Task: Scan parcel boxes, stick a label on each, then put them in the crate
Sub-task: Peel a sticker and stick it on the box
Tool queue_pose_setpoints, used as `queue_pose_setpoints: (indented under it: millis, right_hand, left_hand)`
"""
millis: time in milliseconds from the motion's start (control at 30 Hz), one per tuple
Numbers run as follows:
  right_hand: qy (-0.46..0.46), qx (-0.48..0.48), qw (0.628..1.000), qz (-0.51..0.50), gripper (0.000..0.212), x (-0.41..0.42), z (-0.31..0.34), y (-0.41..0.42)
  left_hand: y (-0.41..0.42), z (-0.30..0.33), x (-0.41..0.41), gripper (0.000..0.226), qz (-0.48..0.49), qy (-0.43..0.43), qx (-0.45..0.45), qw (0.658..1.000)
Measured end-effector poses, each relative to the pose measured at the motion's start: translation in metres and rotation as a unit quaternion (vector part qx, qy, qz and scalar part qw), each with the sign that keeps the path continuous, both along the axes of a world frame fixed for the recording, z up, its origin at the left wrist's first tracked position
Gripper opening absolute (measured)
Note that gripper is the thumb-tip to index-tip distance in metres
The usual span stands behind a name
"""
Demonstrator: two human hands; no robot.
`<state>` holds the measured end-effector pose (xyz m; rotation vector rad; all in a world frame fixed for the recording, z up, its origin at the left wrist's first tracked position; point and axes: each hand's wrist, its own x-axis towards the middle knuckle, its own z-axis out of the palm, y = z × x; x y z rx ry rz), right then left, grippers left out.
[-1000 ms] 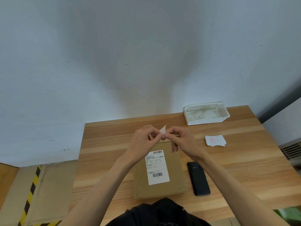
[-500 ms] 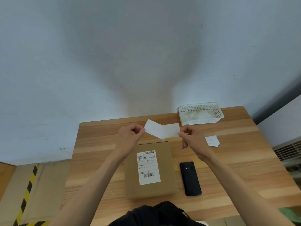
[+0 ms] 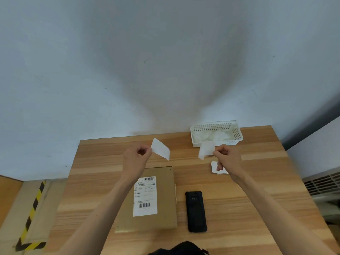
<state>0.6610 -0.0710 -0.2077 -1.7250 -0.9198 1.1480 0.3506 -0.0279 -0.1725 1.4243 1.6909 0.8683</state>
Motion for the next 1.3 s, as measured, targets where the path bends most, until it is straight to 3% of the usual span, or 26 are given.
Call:
queue_pose_setpoints:
  millis: [167, 367, 667, 1033, 1300]
  right_hand:
    - [-0.044, -0.021, 0.999, 0.012, 0.016, 0.054, -0.033, 0.036]
    - [-0.08, -0.037, 0.996, 0.033, 0.016, 0.087, -0.06, 0.112]
    - [-0.15, -0.1, 0.982, 0.052, 0.021, 0.092, -0.097, 0.185]
    - [-0.186, -0.122, 0.973, 0.061, 0.01, 0.073, -0.099, 0.166]
    - [-0.049, -0.076, 0.981, 0.17, 0.023, -0.048, -0.042, 0.072]
  left_hand:
    - [-0.013, -0.002, 0.036, 0.019, -0.015, 0.035, -0.056, 0.998]
    - [-0.029, 0.01, 0.073, 0.016, -0.017, 0.097, -0.059, 0.993]
    - [-0.02, -0.023, 0.087, 0.019, 0.013, 0.075, -0.06, 0.995]
    - [-0.009, -0.059, 0.089, 0.02, -0.008, 0.086, -0.053, 0.995]
    - [-0.006, -0.063, 0.091, 0.017, -0.036, 0.11, -0.025, 0.993]
